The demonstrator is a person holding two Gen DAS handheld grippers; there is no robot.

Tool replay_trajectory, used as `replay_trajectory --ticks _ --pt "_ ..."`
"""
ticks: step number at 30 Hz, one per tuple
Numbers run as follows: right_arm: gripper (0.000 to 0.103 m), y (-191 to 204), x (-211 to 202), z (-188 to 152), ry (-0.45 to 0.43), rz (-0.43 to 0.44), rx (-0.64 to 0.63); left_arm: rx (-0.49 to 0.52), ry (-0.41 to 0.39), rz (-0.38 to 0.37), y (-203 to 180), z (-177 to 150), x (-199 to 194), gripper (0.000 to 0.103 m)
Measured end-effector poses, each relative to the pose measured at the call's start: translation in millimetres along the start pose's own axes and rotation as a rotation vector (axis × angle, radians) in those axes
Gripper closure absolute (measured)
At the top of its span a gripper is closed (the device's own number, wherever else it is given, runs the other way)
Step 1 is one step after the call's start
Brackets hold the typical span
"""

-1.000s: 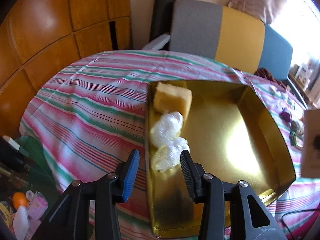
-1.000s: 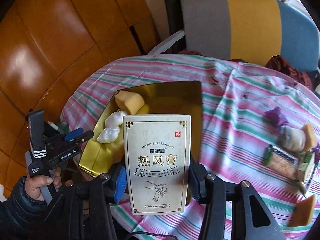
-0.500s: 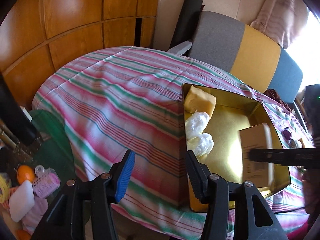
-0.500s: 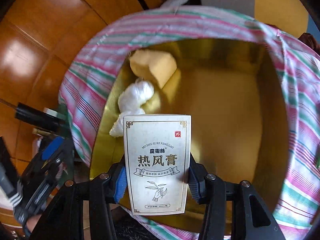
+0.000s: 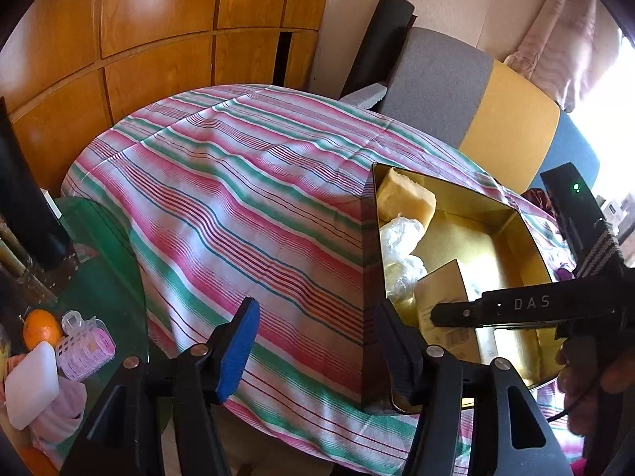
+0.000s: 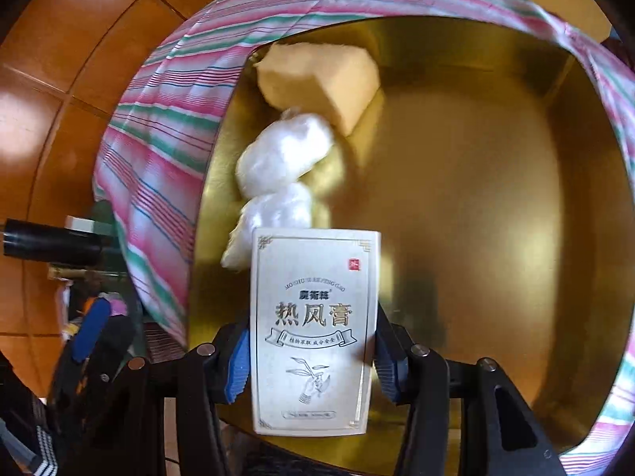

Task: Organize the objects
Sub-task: 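Lower the white box into the tray beside the bundles, open the right tool, then move both tools away from the tray toward the remaining items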

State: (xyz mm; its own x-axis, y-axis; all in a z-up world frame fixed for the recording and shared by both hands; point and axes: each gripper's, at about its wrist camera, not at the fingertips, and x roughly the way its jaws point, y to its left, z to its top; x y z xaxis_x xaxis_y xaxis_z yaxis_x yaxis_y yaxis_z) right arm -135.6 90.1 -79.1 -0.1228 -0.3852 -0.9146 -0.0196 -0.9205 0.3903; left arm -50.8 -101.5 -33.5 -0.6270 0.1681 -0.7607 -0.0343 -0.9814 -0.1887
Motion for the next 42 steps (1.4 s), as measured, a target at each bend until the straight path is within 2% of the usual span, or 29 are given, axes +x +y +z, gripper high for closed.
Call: replay_trajectory --ticks 2,4,10,14,20,27,32,42 --pt "0.041 0.3 0.4 -3.1 0.009 0.066 0.01 -0.005 -0.007 0.001 1.4 0.7 -1.5 0.041" --pt "0.029 -0.9 -3.5 -5.7 -0.003 0.107 0.02 -0.006 -0.013 0.005 1.8 1.0 -3.0 0.04" --pt "0.026 -10.9 -26.6 -17.0 -0.071 0.156 0.014 -0.009 -0.04 0.016 1.3 3.5 -10.2 0.036" --pt "0.026 -20.2 -49.0 -28.6 -0.15 0.165 -0.01 0.002 -0.058 0.022 -3.2 4.8 -16.3 0.035" --pt "0.026 -18.8 -85.4 -53.7 -0.343 0.002 -0.146 0.058 -0.102 0.038 -20.7 5.2 -28.5 0.032" --pt "0.026 -31.0 -116.6 -81.9 -0.516 -0.142 -0.212 0.115 -0.124 0.026 -48.2 3.9 -37.6 0.03" --pt "0.026 -42.7 -130.5 -97.5 -0.588 -0.206 -0.217 0.162 -0.133 0.011 -70.3 0.8 -40.9 0.025" --pt "0.025 -76.1 -147.2 -125.4 -0.668 -0.275 -0.183 0.259 -0.14 -0.015 -109.1 -6.7 -44.2 0.023"
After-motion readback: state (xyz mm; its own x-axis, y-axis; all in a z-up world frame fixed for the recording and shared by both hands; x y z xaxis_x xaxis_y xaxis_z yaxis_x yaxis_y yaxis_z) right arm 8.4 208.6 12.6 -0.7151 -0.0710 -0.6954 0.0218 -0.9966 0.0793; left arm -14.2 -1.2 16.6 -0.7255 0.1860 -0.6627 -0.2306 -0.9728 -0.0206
